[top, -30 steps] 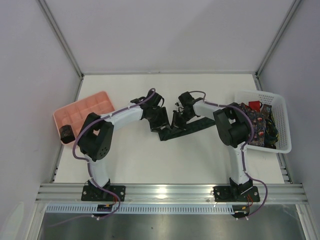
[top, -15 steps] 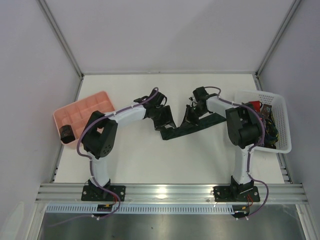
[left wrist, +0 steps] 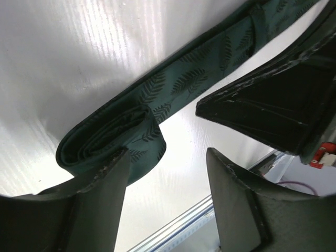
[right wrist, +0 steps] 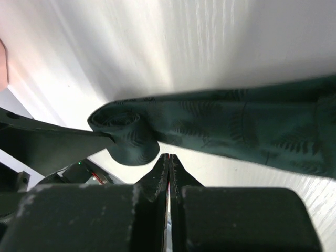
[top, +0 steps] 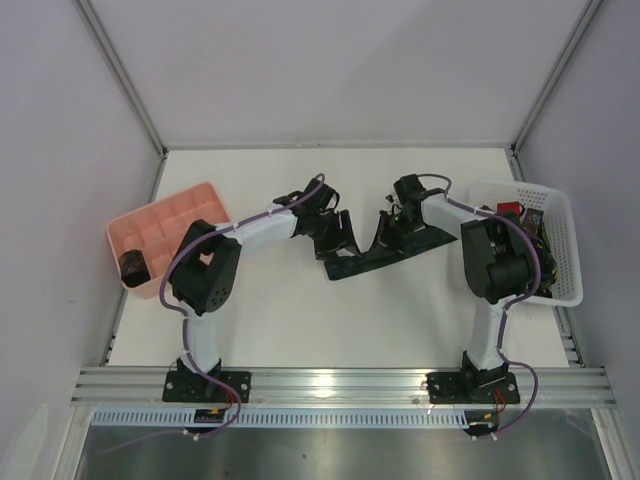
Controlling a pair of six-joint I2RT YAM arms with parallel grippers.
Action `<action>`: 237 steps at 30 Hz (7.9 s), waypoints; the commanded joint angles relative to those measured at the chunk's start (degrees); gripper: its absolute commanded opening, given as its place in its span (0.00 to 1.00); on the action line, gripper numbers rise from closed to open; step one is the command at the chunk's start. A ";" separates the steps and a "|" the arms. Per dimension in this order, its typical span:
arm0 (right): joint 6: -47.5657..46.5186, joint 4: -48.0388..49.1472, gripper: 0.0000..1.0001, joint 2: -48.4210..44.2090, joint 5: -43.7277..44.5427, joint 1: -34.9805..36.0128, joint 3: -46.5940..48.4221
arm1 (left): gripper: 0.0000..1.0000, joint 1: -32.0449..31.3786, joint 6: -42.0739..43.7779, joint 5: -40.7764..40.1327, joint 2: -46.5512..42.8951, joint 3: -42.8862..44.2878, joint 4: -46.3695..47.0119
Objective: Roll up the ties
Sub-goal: Roll the tie
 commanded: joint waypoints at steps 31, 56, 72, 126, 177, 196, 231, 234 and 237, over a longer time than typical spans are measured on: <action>51.64 8.04 0.00 -8.82 31.70 18.85 -14.08 | 0.31 7.25 23.83 1.75 9.04 14.48 -11.60; 42.88 9.10 0.00 -12.58 29.49 17.36 -16.45 | 0.47 8.56 24.09 -5.00 4.83 12.98 -14.51; -4.60 0.04 0.16 -6.88 16.59 12.61 4.28 | 0.61 12.52 11.62 0.86 -21.00 -16.00 -2.41; 1.20 22.54 0.38 4.56 -8.29 6.81 -1.95 | 0.71 12.70 -7.90 10.81 -15.47 -32.46 25.05; 44.01 24.91 0.00 -4.41 38.56 28.87 -15.57 | 0.32 9.27 16.27 0.70 0.52 -3.80 -4.65; -3.10 2.07 0.19 -7.34 33.73 14.20 1.90 | 0.73 16.39 19.09 0.61 -20.03 -13.27 -7.83; -8.74 2.83 0.35 -5.99 -0.15 18.32 8.16 | 0.83 20.95 0.10 5.71 -41.66 -42.73 5.53; -6.63 7.58 0.33 -6.00 -9.86 18.85 5.79 | 0.85 22.19 -0.42 7.02 -43.51 -44.75 7.11; -4.17 9.88 0.28 -3.90 -13.82 19.73 5.34 | 0.84 22.45 -2.79 9.48 -43.86 -47.39 11.32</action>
